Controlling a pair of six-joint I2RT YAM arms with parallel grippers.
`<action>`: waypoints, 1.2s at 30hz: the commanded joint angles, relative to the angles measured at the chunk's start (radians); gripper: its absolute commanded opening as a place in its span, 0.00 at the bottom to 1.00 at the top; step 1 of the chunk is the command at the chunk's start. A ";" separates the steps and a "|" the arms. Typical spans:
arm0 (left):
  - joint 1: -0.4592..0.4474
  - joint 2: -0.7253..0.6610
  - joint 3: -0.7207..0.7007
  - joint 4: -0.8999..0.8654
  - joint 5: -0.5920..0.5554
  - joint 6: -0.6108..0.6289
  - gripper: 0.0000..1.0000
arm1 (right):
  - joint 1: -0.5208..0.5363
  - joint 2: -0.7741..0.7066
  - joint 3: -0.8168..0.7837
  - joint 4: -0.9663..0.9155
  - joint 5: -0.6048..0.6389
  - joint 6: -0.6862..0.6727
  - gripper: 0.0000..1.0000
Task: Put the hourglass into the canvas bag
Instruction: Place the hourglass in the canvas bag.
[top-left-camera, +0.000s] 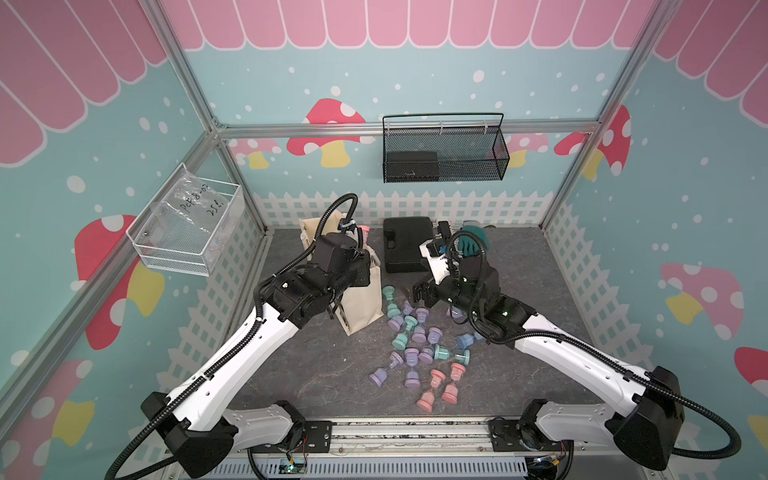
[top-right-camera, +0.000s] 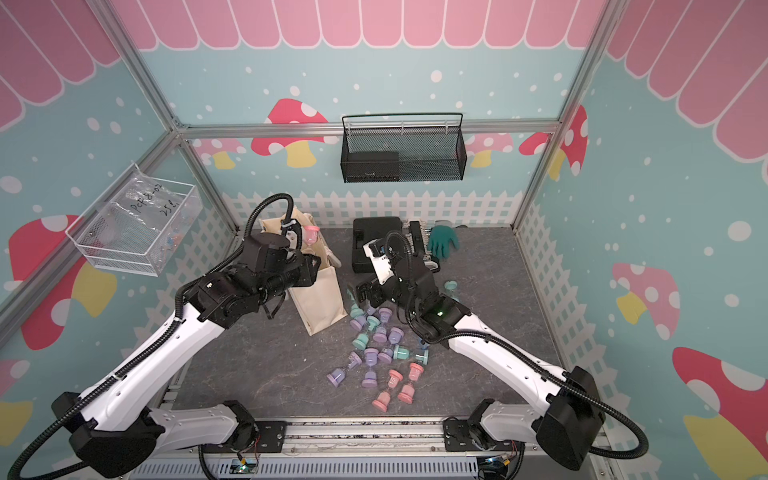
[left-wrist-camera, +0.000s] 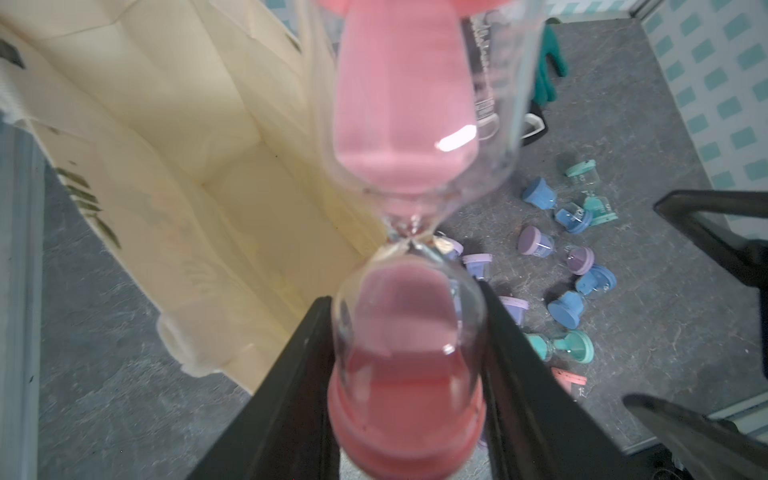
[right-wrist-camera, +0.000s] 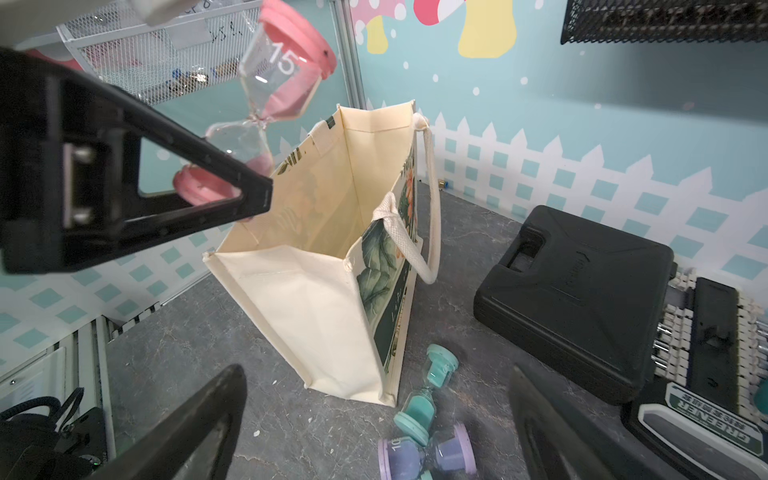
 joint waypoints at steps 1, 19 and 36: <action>0.064 0.051 0.049 -0.022 0.017 0.001 0.12 | 0.006 0.039 0.047 -0.001 -0.021 -0.019 0.99; 0.273 0.382 0.246 -0.074 0.059 -0.056 0.08 | 0.001 0.173 0.119 -0.003 0.016 0.010 1.00; 0.304 0.682 0.354 -0.104 0.121 -0.109 0.02 | -0.002 0.192 0.112 0.014 0.042 0.017 0.99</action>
